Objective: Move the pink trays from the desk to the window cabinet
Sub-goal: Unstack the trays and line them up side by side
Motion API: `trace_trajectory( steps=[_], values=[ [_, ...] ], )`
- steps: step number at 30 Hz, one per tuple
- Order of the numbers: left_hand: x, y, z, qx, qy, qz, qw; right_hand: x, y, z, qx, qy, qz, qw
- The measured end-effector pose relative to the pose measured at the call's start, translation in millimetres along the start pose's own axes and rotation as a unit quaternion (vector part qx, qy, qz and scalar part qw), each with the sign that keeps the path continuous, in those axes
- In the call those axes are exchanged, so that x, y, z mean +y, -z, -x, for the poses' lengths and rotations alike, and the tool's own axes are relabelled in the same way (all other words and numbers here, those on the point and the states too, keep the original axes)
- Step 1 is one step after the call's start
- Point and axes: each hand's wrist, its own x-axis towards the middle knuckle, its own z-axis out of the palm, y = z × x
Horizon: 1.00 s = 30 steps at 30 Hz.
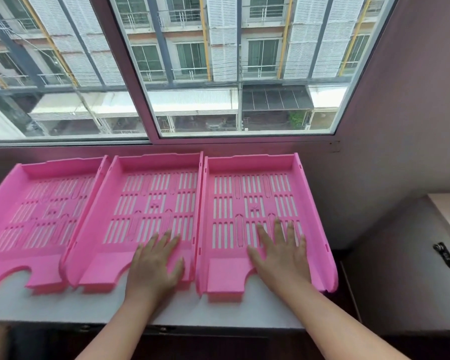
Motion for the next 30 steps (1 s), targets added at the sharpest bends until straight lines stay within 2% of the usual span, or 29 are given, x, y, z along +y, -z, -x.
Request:
trace_trajectory(
  steps=[7,18,23,30],
  values=[
    [-8,6,-8,0.01,0.008,0.003,1.0,-12,-3,-13,0.006,0.002,-0.001,1.0],
    [-16,13,-14,-0.022,-0.021,-0.009,1.0,-24,3,-30,0.002,0.0,0.023,1.0],
    [-2,16,-1,0.013,-0.035,0.071,0.997,-39,0,-3,0.049,0.058,-0.012,0.997],
    [5,23,-1,-0.022,-0.063,0.083,0.994,-46,-7,4,-0.006,0.066,-0.012,0.998]
  ],
)
